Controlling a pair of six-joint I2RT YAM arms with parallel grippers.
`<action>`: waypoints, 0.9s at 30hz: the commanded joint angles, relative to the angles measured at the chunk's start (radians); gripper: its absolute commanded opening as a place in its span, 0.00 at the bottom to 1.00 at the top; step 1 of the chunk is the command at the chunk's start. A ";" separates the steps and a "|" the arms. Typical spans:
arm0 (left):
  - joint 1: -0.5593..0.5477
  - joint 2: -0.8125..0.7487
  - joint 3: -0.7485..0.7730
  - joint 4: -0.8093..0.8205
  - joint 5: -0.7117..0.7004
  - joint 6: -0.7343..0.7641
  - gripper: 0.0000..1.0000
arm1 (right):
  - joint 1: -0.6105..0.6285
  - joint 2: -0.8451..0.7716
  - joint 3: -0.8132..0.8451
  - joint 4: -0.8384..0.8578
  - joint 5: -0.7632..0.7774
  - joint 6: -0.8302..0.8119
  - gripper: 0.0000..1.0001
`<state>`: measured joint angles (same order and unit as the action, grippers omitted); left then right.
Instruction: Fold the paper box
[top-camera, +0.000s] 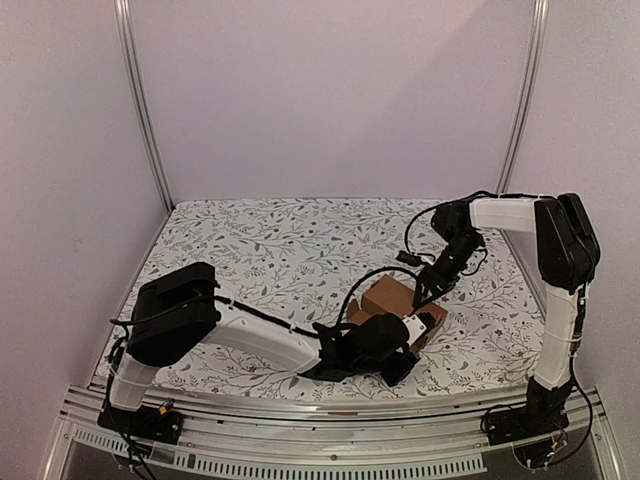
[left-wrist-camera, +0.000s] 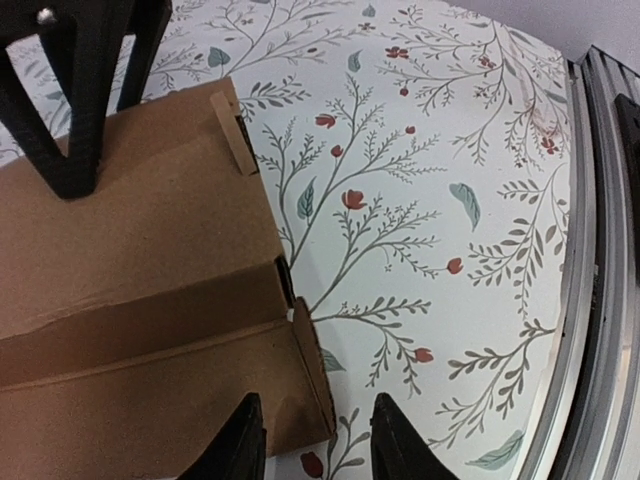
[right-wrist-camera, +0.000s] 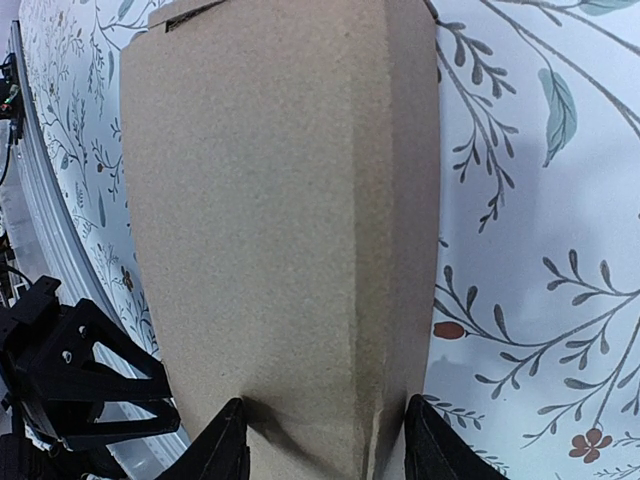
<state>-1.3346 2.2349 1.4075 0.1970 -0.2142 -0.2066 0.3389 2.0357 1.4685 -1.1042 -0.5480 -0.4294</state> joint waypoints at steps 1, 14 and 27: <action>-0.009 -0.035 -0.031 0.018 -0.029 -0.046 0.36 | -0.006 0.021 -0.010 -0.002 0.016 0.002 0.51; -0.002 0.028 0.049 -0.017 0.032 -0.010 0.20 | -0.007 0.023 -0.009 -0.001 0.013 0.000 0.51; 0.005 0.071 0.116 -0.122 -0.008 -0.029 0.19 | -0.007 0.026 -0.008 -0.004 0.007 -0.003 0.50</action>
<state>-1.3331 2.2848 1.4994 0.1352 -0.1970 -0.2298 0.3378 2.0357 1.4685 -1.1042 -0.5488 -0.4297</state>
